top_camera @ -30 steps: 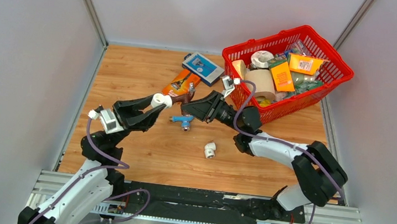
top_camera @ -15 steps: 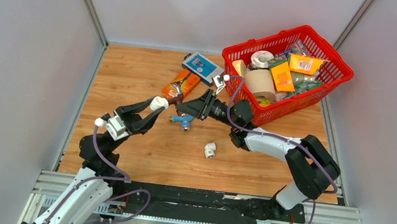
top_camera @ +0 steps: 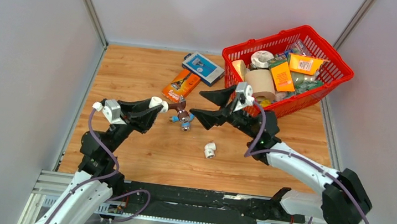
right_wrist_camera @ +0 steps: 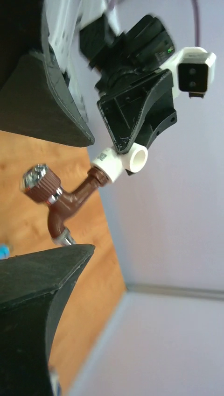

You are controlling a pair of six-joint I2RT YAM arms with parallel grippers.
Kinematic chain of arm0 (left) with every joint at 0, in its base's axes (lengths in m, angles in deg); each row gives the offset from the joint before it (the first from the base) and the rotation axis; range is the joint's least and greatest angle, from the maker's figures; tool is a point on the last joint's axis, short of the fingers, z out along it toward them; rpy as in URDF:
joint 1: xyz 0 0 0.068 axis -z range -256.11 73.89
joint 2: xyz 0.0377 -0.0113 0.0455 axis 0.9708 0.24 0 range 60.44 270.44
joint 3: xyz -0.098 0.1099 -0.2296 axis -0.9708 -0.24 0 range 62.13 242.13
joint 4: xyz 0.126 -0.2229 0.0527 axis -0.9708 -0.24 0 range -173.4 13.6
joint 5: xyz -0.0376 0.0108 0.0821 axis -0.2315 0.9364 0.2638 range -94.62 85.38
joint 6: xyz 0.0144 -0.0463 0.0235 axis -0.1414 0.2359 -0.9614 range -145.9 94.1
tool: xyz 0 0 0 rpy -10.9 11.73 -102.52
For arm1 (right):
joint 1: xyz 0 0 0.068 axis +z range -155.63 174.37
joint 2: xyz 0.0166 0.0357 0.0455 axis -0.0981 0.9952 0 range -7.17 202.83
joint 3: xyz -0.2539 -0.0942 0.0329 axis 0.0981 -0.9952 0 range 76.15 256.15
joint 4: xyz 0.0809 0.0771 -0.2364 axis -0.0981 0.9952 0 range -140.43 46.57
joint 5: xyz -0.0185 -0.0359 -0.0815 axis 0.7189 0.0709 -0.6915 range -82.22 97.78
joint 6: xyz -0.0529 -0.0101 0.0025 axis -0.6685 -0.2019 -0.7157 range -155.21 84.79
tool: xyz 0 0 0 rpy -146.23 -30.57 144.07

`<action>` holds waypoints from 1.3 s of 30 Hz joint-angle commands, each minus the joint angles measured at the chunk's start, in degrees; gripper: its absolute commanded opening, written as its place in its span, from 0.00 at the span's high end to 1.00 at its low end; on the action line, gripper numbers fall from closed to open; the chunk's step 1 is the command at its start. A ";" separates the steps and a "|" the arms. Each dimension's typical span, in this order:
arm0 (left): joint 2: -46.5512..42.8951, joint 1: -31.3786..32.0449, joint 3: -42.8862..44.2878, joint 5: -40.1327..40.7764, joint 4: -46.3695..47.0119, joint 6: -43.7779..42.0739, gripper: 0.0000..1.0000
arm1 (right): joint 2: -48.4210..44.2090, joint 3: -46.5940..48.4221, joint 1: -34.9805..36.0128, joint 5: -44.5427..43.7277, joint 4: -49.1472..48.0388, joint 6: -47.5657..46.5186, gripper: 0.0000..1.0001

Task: Install the water faucets

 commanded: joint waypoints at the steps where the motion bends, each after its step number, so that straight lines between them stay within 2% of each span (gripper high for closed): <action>1: -0.29 0.04 6.38 1.81 -7.54 7.58 1.00 | -7.30 -4.11 0.26 -1.14 0.96 -30.62 0.20; 5: 1.11 0.13 9.29 1.89 -11.51 12.15 1.00 | -9.95 -7.37 1.32 6.31 3.50 -50.05 0.17; 9: 1.82 0.12 10.61 1.20 -11.61 16.90 1.00 | -9.60 -9.57 2.64 11.95 5.80 -67.99 0.12; 14: 2.87 0.12 13.25 -0.91 -13.10 19.27 1.00 | -7.32 -11.77 3.69 13.28 1.68 -75.66 0.12; 17: 3.57 0.13 14.13 -1.88 -12.93 21.64 1.00 | -5.39 -12.03 5.09 13.46 -1.75 -77.77 0.12; 27: 7.26 0.04 14.66 -3.20 -11.61 30.69 1.00 | 6.73 -11.86 10.98 4.41 -19.05 -89.90 0.12; 30: 8.93 0.13 13.34 -3.46 -7.85 33.51 1.00 | 11.13 -10.63 11.87 4.14 -25.21 -88.52 0.14; 33: 9.90 0.04 12.99 -3.64 -5.99 34.66 1.00 | 12.99 -9.14 12.04 4.93 -26.46 -84.47 0.19; 39: 9.38 0.04 11.94 -3.12 -5.90 32.11 1.00 | 11.15 -7.56 12.04 5.46 -22.43 -73.32 0.42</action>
